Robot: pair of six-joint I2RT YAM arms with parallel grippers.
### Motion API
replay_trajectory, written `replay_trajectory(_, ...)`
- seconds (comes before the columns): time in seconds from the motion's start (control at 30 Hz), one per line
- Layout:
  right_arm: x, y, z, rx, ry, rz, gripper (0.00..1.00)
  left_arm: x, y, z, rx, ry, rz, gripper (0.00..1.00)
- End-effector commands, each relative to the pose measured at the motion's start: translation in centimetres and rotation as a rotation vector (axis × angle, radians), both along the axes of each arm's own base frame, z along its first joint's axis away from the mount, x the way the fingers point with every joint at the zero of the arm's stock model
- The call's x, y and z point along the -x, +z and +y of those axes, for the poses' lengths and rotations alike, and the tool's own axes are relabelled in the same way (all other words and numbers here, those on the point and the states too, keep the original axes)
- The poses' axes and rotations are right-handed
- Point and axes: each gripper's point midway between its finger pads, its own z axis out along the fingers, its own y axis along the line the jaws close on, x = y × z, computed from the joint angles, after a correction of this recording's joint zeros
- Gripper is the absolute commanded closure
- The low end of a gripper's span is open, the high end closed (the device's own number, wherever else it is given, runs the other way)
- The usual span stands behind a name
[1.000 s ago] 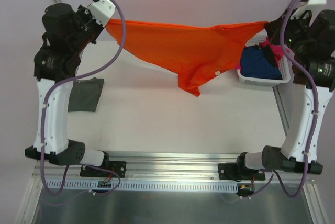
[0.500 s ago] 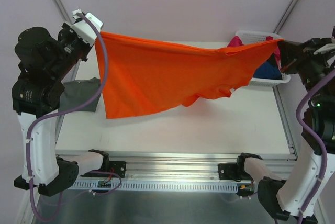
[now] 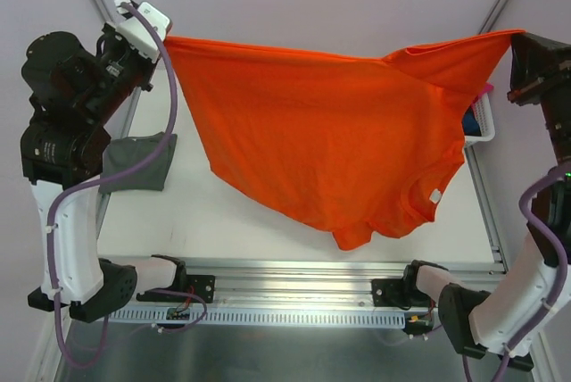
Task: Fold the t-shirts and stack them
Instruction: Flatten out the tshirt, then fold the flattened tshirt in 1/3 of the way
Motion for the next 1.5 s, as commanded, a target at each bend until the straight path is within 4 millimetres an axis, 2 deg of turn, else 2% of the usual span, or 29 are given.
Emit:
replay_trajectory(0.0,-6.2,-2.2,-1.8,-0.063,-0.019,0.086,1.00,-3.0,-3.0,0.2,-0.050,0.040,0.067,1.00)
replay_trajectory(0.03,-7.9,-3.3,-1.9,-0.090,-0.003,0.122,1.00,-3.7,-4.4,0.1,-0.062,0.037,0.105,1.00)
replay_trajectory(0.07,-12.1,-8.4,-2.0,-0.118,0.045,0.261,0.99,-5.4,-9.6,-0.7,-0.094,0.015,0.231,1.00)
replay_trajectory(0.1,-12.7,-8.8,-2.1,-0.121,0.047,0.274,0.99,-5.6,-9.8,-0.7,-0.096,0.014,0.237,1.00)
replay_trajectory(0.17,-15.0,-11.9,-2.5,-0.116,0.051,0.345,0.99,-6.3,-12.8,-1.1,-0.093,0.008,0.314,1.00)
replay_trajectory(0.27,-18.2,-15.7,-2.6,-0.092,0.070,0.445,0.99,-7.2,-15.6,-1.6,-0.087,-0.002,0.389,1.00)
replay_trajectory(0.37,-21.9,-20.2,-2.7,-0.093,0.096,0.558,1.00,-9.2,-19.9,-1.8,-0.132,0.000,0.493,1.00)
replay_trajectory(0.4,-22.7,-21.0,-2.2,-0.088,0.117,0.580,0.99,-10.3,-22.1,-2.1,-0.151,-0.008,0.545,1.00)
replay_trajectory(0.43,-23.8,-22.1,-2.1,-0.091,0.121,0.607,0.99,-11.0,-23.4,-2.2,-0.161,-0.010,0.574,1.00)
replay_trajectory(0.47,-25.6,-24.2,-2.1,-0.099,0.132,0.656,1.00,-11.6,-24.3,-2.3,-0.171,-0.016,0.596,1.00)
replay_trajectory(0.5,-26.6,-25.5,-1.3,-0.089,0.154,0.688,0.99,-13.0,-26.5,-2.5,-0.175,-0.017,0.647,1.00)
replay_trajectory(0.53,-27.6,-25.1,-1.1,-0.072,0.155,0.675,0.99,-13.7,-27.2,-2.7,-0.166,-0.025,0.664,1.00)
replay_trajectory(0.57,-29.4,-27.4,-0.9,-0.067,0.163,0.723,0.99,-14.7,-26.9,-2.9,-0.154,-0.025,0.656,1.00)
replay_trajectory(0.6,-30.3,-27.8,-0.1,-0.057,0.178,0.725,1.00,-16.3,-28.9,-2.8,-0.157,-0.016,0.695,1.00)
replay_trajectory(0.63,-31.2,-27.0,0.2,-0.046,0.175,0.701,0.99,-17.2,-29.5,-2.7,-0.157,-0.005,0.709,1.00)
replay_trajectory(0.67,-32.2,-27.7,0.5,-0.045,0.181,0.713,1.00,-18.4,-29.0,-2.6,-0.152,0.006,0.691,1.00)
replay_trajectory(0.7,-33.7,-29.7,1.3,-0.044,0.198,0.749,1.00,-19.7,-31.2,-2.3,-0.161,0.019,0.733,1.00)
replay_trajectory(0.77,-35.1,-30.7,2.4,-0.033,0.210,0.758,0.99,-21.3,-31.6,-1.4,-0.155,0.047,0.733,1.00)
replay_trajectory(0.8,-36.0,-32.7,2.8,-0.031,0.221,0.789,0.99,-21.9,-33.2,-1.2,-0.160,0.054,0.762,1.00)
replay_trajectory(0.87,-36.6,-34.3,3.8,-0.021,0.238,0.815,1.00,-22.8,-34.6,-0.2,-0.164,0.074,0.786,1.00)
replay_trajectory(0.9,-37.3,-35.9,4.0,-0.017,0.241,0.839,0.99,-23.1,-34.9,0.1,-0.164,0.083,0.791,1.00)
replay_trajectory(1.0,-38.5,-37.9,4.2,-0.007,0.237,0.859,1.00,-24.1,-36.1,1.6,-0.154,0.122,0.808,1.00)
replay_trajectory(1.03,-39.1,-39.6,4.0,-0.005,0.230,0.886,0.99,-24.4,-36.3,1.8,-0.150,0.130,0.811,1.00)
replay_trajectory(1.07,-39.4,-40.0,4.0,0.000,0.228,0.888,1.00,-24.9,-36.8,2.2,-0.149,0.139,0.816,1.00)
replay_trajectory(1.1,-39.7,-40.1,5.0,0.010,0.243,0.882,0.99,-25.1,-37.0,2.4,-0.151,0.147,0.818,1.00)
replay_trajectory(1.13,-40.0,-41.1,5.1,0.018,0.241,0.895,0.99,-25.3,-37.2,2.5,-0.151,0.150,0.818,1.00)
replay_trajectory(1.3,-40.5,-42.4,5.5,0.030,0.245,0.907,0.99,-26.5,-37.9,2.3,-0.138,0.148,0.819,1.00)
replay_trajectory(1.4,-40.4,-42.1,5.8,0.021,0.258,0.904,1.00,-26.4,-38.1,1.9,-0.130,0.132,0.825,1.00)
replay_trajectory(1.47,-40.5,-41.1,6.0,0.004,0.260,0.884,0.99,-25.9,-38.2,1.7,-0.127,0.123,0.835,1.00)
